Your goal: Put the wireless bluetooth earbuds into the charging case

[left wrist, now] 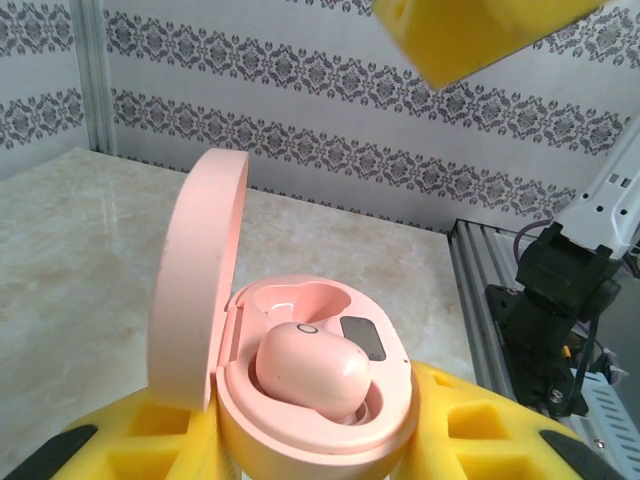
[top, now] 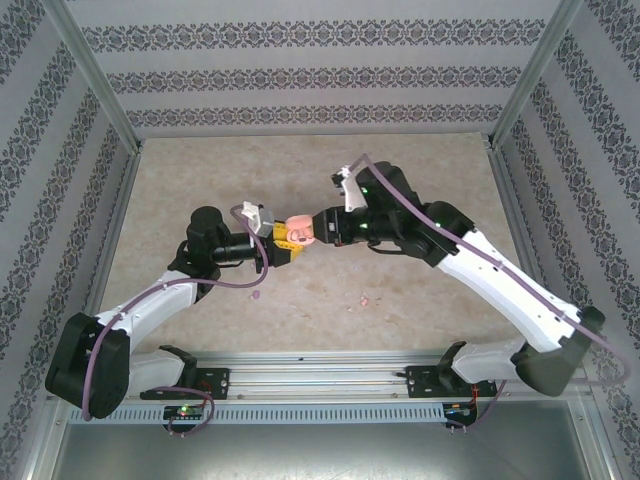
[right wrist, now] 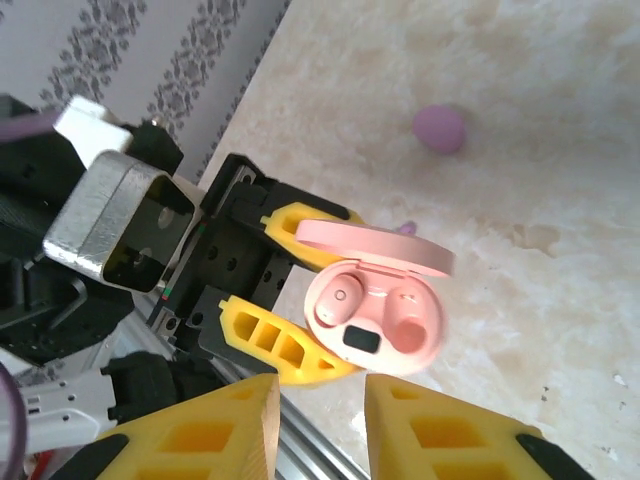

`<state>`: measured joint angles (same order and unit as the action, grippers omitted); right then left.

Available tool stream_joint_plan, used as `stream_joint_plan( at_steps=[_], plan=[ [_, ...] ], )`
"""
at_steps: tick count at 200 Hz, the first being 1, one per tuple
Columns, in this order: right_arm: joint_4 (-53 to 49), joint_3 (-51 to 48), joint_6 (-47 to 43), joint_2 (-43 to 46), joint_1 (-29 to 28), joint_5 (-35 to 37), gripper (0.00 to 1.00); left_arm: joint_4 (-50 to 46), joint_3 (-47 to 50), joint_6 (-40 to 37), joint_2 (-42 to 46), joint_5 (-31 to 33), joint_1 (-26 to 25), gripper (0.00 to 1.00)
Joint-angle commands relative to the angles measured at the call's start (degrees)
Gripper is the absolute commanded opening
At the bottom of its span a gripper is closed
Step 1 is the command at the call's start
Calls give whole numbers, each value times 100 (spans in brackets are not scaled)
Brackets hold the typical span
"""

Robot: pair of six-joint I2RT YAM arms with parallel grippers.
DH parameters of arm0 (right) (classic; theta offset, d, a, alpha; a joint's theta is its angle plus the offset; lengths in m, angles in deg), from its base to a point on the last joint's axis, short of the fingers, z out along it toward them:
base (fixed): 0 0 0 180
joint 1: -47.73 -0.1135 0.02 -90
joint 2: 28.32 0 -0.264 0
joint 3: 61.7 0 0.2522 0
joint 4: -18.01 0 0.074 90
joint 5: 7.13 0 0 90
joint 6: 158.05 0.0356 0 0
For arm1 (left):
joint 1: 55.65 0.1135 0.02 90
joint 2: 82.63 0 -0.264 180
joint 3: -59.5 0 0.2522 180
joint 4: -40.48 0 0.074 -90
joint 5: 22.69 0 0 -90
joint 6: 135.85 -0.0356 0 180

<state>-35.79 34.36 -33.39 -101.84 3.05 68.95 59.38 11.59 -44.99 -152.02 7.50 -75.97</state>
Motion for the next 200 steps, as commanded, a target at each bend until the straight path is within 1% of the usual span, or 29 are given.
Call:
stream_joint_plan(
  at_steps=[1, 42, 69, 92, 152, 200],
  plan=[
    [140, -501, 488, 346, 298, 346, 29, 557, 62, -330, 144, 98, -53, 14],
    [334, -1449, 1096, 856, 895, 237, 29, 583, 58, -541, 186, 237, -56, 14],
    [193, -1948, 1341, 882, 1209, 127, 29, 601, 61, -611, 172, 290, -54, 14],
    [359, -2453, 1619, 839, 1406, -46, 29, 592, 71, -664, 160, 346, -52, 14],
    [1062, -3625, 2430, 465, 1612, -261, 30, 434, 67, -658, -40, 402, -51, 14],
    [1559, -4158, 2667, -33, 1613, -462, 31, 485, 174, -554, -113, 362, -58, 14]
  ],
)
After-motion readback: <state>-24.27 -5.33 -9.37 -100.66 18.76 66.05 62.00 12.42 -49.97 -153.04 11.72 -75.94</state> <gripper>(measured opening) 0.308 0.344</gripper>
